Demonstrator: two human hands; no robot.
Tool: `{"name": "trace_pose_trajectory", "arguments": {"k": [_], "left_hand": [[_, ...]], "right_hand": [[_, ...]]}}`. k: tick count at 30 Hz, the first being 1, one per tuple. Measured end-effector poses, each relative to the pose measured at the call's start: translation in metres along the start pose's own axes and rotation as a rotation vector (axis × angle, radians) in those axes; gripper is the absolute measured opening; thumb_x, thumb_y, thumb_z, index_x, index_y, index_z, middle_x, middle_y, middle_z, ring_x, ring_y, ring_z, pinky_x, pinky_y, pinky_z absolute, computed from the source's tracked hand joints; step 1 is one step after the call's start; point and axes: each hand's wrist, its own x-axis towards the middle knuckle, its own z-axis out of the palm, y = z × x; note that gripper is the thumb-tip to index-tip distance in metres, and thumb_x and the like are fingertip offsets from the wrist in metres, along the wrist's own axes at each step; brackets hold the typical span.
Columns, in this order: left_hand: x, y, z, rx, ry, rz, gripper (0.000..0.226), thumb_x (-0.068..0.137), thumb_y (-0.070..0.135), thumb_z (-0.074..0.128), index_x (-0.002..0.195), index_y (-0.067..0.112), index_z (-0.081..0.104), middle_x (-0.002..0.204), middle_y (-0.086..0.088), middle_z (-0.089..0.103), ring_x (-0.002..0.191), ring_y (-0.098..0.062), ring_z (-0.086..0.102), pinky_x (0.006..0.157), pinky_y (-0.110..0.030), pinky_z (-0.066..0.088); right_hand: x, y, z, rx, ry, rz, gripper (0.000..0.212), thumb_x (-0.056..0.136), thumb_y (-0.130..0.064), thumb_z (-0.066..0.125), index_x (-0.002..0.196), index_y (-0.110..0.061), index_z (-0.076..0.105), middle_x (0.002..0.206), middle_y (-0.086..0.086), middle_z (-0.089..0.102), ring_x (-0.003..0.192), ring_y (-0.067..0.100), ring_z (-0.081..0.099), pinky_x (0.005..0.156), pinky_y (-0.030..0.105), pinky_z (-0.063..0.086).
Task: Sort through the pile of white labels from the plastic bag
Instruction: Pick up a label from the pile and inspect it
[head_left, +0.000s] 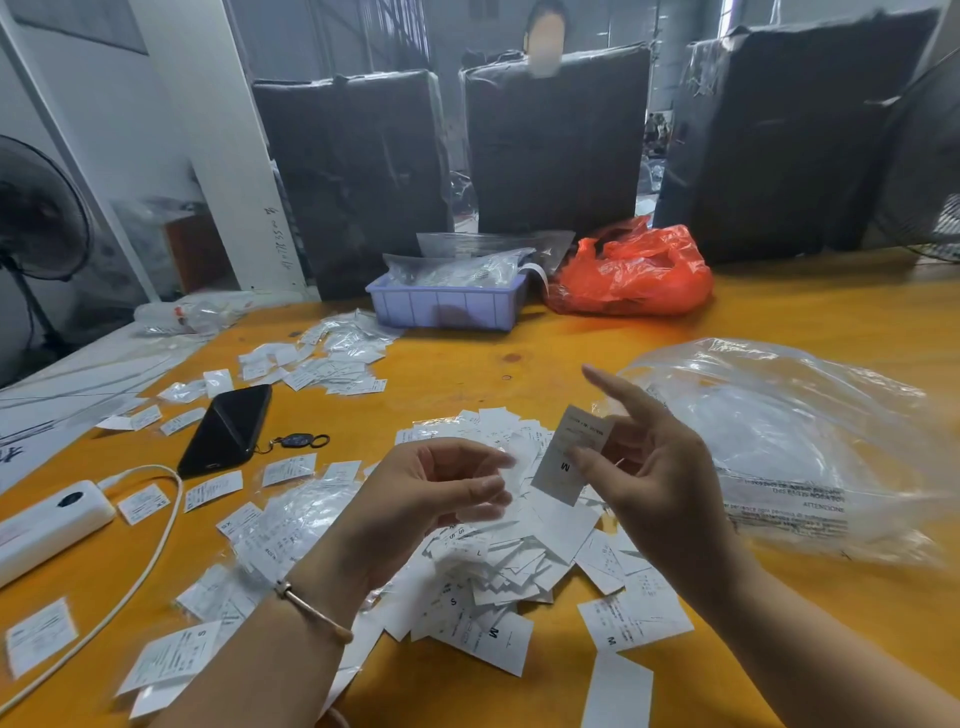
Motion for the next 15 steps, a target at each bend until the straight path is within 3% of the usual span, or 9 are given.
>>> {"name": "trace_pose_trajectory", "arguments": {"k": [5, 9, 15], "left_hand": [[-0.0006, 0.0003, 0.003, 0.124, 0.033, 0.064, 0.022, 0.07, 0.019, 0.08, 0.087, 0.006, 0.074, 0.091, -0.018, 0.075, 0.088, -0.031, 0.074, 0.085, -0.036, 0.06], [-0.0012, 0.0006, 0.0064, 0.17, 0.057, 0.112, 0.024, 0.075, 0.017, 0.079, 0.089, 0.003, 0.064, 0.09, -0.014, 0.077, 0.083, -0.03, 0.075, 0.076, -0.032, 0.061], [-0.0038, 0.0029, 0.0076, 0.182, 0.058, 0.17, 0.03, 0.073, 0.015, 0.083, 0.091, 0.004, 0.061, 0.087, -0.014, 0.077, 0.08, -0.03, 0.075, 0.075, -0.035, 0.061]], "right_hand": [[0.0011, -0.0046, -0.0054, 0.125, 0.106, -0.072, 0.073, 0.075, 0.011, 0.071, 0.133, -0.029, 0.051, 0.086, 0.003, 0.069, 0.072, 0.023, 0.071, 0.057, 0.046, 0.058], [-0.0003, -0.0071, -0.0047, 0.167, 0.101, -0.104, 0.07, 0.076, 0.014, 0.07, 0.133, -0.021, 0.05, 0.091, 0.008, 0.069, 0.078, 0.019, 0.073, 0.061, 0.039, 0.06], [-0.0031, -0.0111, -0.0029, 0.162, 0.092, -0.131, 0.067, 0.077, 0.006, 0.073, 0.133, -0.024, 0.049, 0.095, 0.012, 0.067, 0.091, 0.017, 0.071, 0.07, 0.04, 0.061]]}}
